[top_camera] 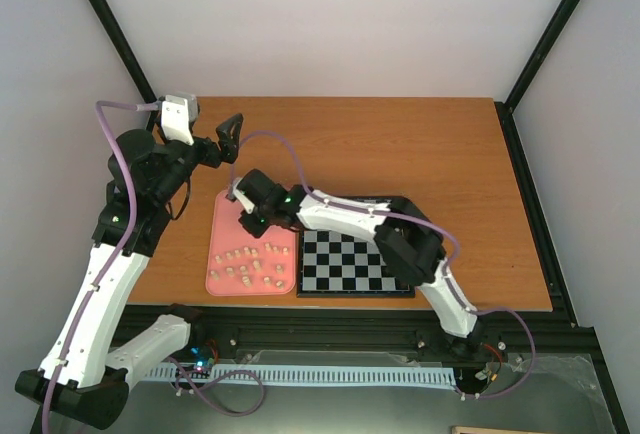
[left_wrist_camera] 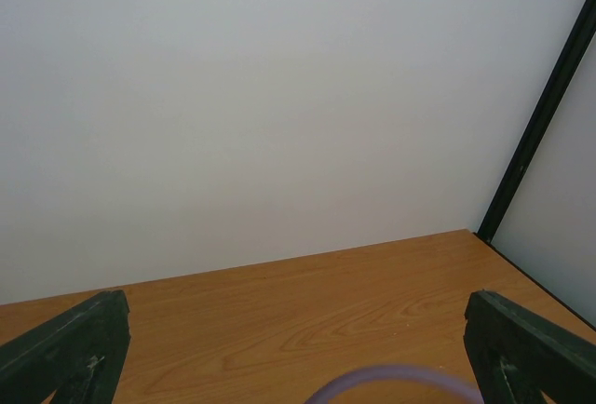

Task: Set up the chess pieces on the board
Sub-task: Pick up the chess piece from the storage box, then place the chess piece on the chessboard.

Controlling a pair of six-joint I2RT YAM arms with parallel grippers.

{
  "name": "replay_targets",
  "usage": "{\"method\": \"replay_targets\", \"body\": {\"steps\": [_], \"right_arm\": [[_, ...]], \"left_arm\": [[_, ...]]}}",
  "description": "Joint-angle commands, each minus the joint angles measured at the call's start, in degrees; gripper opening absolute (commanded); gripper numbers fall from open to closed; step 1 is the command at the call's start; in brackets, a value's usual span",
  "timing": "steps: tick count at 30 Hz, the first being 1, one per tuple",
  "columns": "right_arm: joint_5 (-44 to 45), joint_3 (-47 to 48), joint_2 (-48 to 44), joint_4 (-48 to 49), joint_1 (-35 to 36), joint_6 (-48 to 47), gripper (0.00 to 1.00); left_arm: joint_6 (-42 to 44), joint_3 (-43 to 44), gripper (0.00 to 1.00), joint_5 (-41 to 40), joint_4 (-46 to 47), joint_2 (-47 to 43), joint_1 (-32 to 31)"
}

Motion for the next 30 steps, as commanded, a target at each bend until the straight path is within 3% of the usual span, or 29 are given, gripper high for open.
{"method": "replay_targets", "body": {"steps": [1, 4, 12, 21, 30], "right_arm": [[7.31, -5.55, -10.38, 6.62, -1.07, -0.45, 0.04], [10.58, -10.1, -15.52, 8.3, -1.79, 0.25, 0.04], [16.18, -18.64, -27.81, -5.53, -2.6, 7.25, 0.04], [15.41, -37.52, -50.74, -21.1, -2.59, 20.76, 0.05], [12.63, -52.52, -61.06, -28.76, -0.66, 31.41, 0.04]], "left_arm": [[1.14, 0.19, 1.0, -0.23, 0.82, -0.46, -0.29], [1.11, 0.24, 1.0, 0.19, 0.91, -0.12, -0.27], [1.0, 0.91, 1.0, 0.53, 0.82, 0.64, -0.28], [0.78, 0.87, 1.0, 1.56, 1.16, 1.23, -0.27], [0.9, 1.86, 1.0, 1.26, 0.8, 3.53, -0.27]]}}
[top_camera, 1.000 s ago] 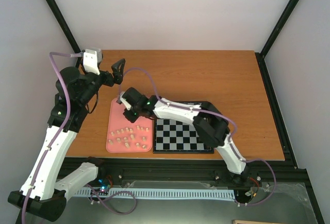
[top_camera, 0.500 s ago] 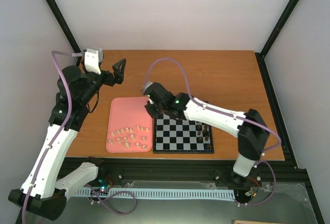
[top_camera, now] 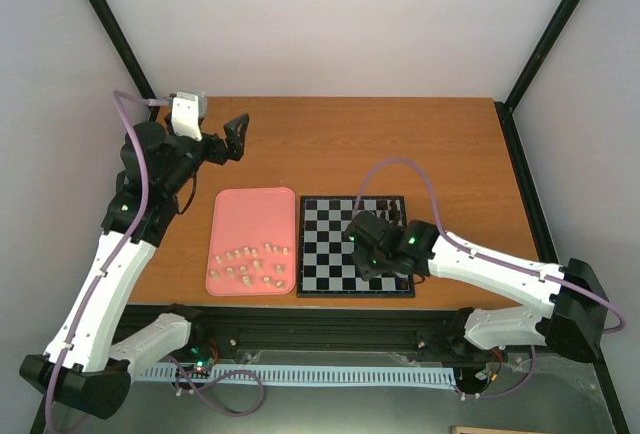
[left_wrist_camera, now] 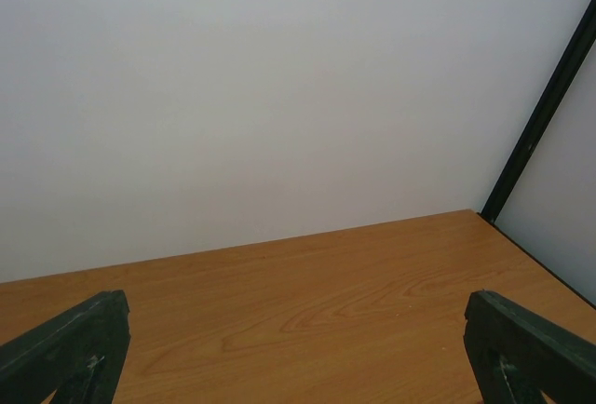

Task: Set up the chess pieces on the board
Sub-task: Place the chess piece on the chessboard.

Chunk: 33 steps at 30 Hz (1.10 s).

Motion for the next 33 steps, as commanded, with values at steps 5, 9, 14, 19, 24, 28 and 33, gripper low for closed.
{"method": "replay_targets", "body": {"steps": [5, 9, 14, 19, 24, 28, 33], "right_arm": [[0.26, -7.74, -8.52, -9.43, 3.4, 13.1, 0.04], [0.21, -11.81, -12.3, -7.35, 3.44, 14.98, 0.04], [0.56, -15.08, -10.56, -3.0, 3.43, 15.16, 0.05], [2.53, -16.26, -8.35, -1.01, 3.42, 15.17, 0.05], [3.13, -18.56, -9.53, 2.45, 3.33, 15.93, 0.05], [3.82, -19.72, -8.8, 4.26, 2.97, 15.98, 0.05], [3.98, -20.06, -8.69, 5.28, 1.78, 15.06, 0.05]], "left_arm": [[0.74, 1.54, 1.0, 0.67, 1.18, 0.79, -0.27], [0.69, 1.33, 1.0, 0.34, 1.68, 0.88, -0.26], [0.6, 1.27, 1.0, 0.62, 1.68, 1.34, -0.26], [0.69, 1.17, 1.0, 0.47, 1.68, 1.18, -0.25], [0.69, 0.99, 1.0, 0.45, 1.85, 1.02, -0.25], [0.65, 0.98, 1.0, 0.51, 1.95, 1.2, -0.25], [0.69, 0.98, 1.0, 0.54, 2.08, 1.69, -0.25]]}}
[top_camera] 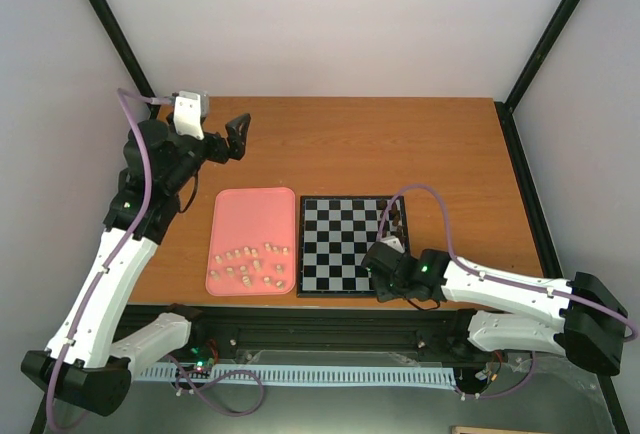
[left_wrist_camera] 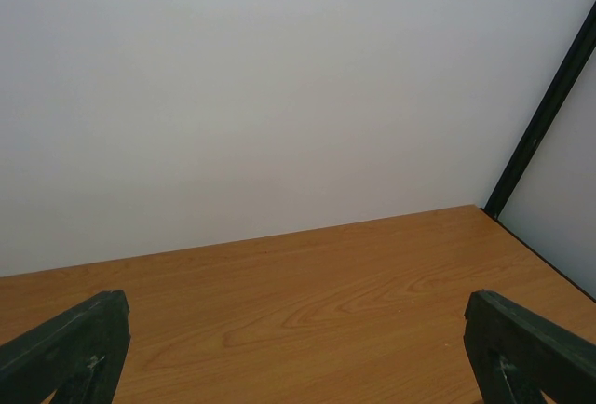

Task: Set up the chess pieces on the board
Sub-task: Place the chess piece on the chessboard.

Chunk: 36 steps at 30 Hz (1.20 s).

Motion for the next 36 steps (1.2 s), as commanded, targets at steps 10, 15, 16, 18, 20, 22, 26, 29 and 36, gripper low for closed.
{"method": "replay_targets", "body": {"steps": [10, 15, 16, 18, 20, 22, 26, 29, 36], "right_arm": [[1.54, -2.0, -1.42, 2.92, -3.29, -1.05, 0.05], [1.91, -2.96, -1.83, 3.84, -3.31, -0.64, 0.06], [1.99, -3.19, -1.85, 3.84, -3.31, -0.53, 0.07], [2.05, -3.38, -1.96, 3.83, -3.31, -0.36, 0.07], [2.05, -3.57, -2.07, 3.97, -3.31, -0.28, 0.07], [1.96, -3.53, -1.94, 3.95, -3.31, -0.15, 0.08], [1.62, -3.49, -1.14, 4.06, -3.31, -0.3, 0.11], [1.34, -3.2, -1.0, 3.87, -3.31, -0.41, 0.14], [1.35, -1.6, -2.38, 1.82, -3.31, -0.37, 0.19]], "left_arm": [[0.87, 1.11, 1.0, 0.23, 1.92, 0.92, -0.25], [0.78, 1.09, 1.0, 0.34, 1.92, 0.77, -0.26], [0.78, 1.11, 1.0, 0.39, 1.92, 0.71, -0.25], [0.78, 1.07, 1.0, 0.42, 1.92, 0.7, -0.22], [0.78, 1.15, 1.0, 0.54, 1.92, 0.79, -0.27], [0.83, 1.16, 1.0, 0.53, 1.86, 0.84, -0.25], [0.78, 1.16, 1.0, 0.6, 1.92, 0.8, -0.25], [0.83, 1.17, 1.0, 0.6, 1.91, 0.79, -0.3], [0.91, 1.2, 1.0, 0.77, 1.84, 0.8, -0.25]]}}
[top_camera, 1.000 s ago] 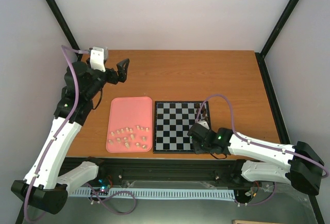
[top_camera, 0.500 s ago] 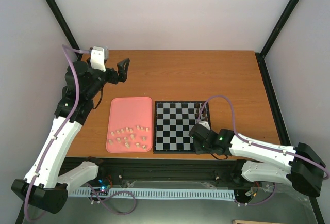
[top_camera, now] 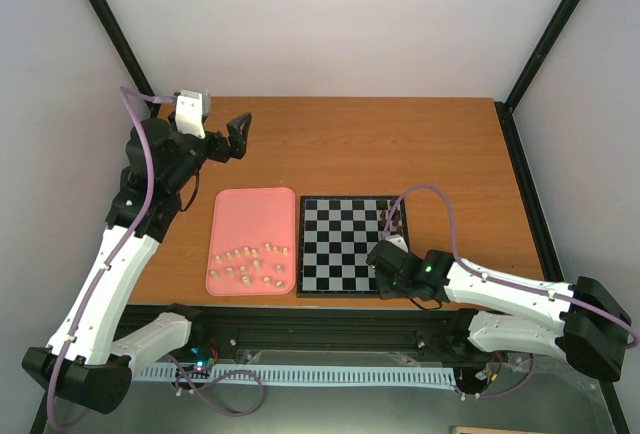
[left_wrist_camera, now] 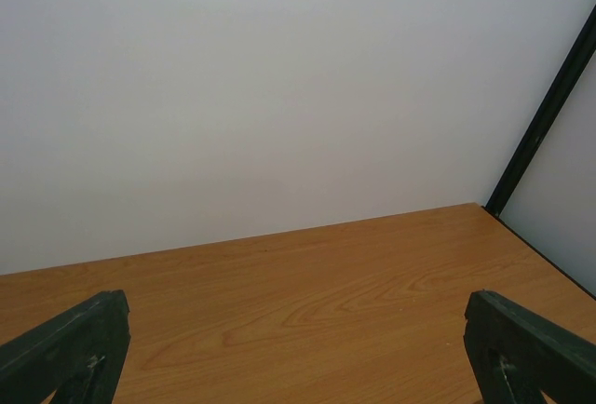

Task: Set up the chess pieces on the board
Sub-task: Place the chess piece on the chessboard, then reset both arms

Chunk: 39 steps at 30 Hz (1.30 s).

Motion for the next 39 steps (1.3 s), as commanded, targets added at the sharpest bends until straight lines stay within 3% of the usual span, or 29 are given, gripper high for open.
{"method": "replay_targets", "body": {"steps": [1, 10, 19, 30, 39], "right_arm": [[0.76, 1.4, -1.41, -1.64, -0.34, 0.46, 0.19], [2.3, 5.52, -4.47, -6.84, -0.34, 0.98, 0.24], [8.11, 7.18, -5.17, -20.04, -0.34, 11.44, 0.28], [13.38, 7.02, -8.41, -26.58, -0.34, 20.06, 0.29], [14.18, 8.59, -0.21, -27.57, -0.34, 19.24, 0.32]], "left_arm": [[0.92, 1.28, 1.0, 0.71, 1.42, -0.02, -0.25], [0.87, 1.29, 1.0, 0.99, 1.38, -0.32, -0.25], [0.49, 1.33, 1.0, 2.1, 1.79, 0.36, -0.25], [0.43, 1.4, 1.0, 2.99, 2.1, 0.4, -0.32], [0.34, 1.24, 1.0, 3.69, 2.23, 0.49, -0.31]]}}
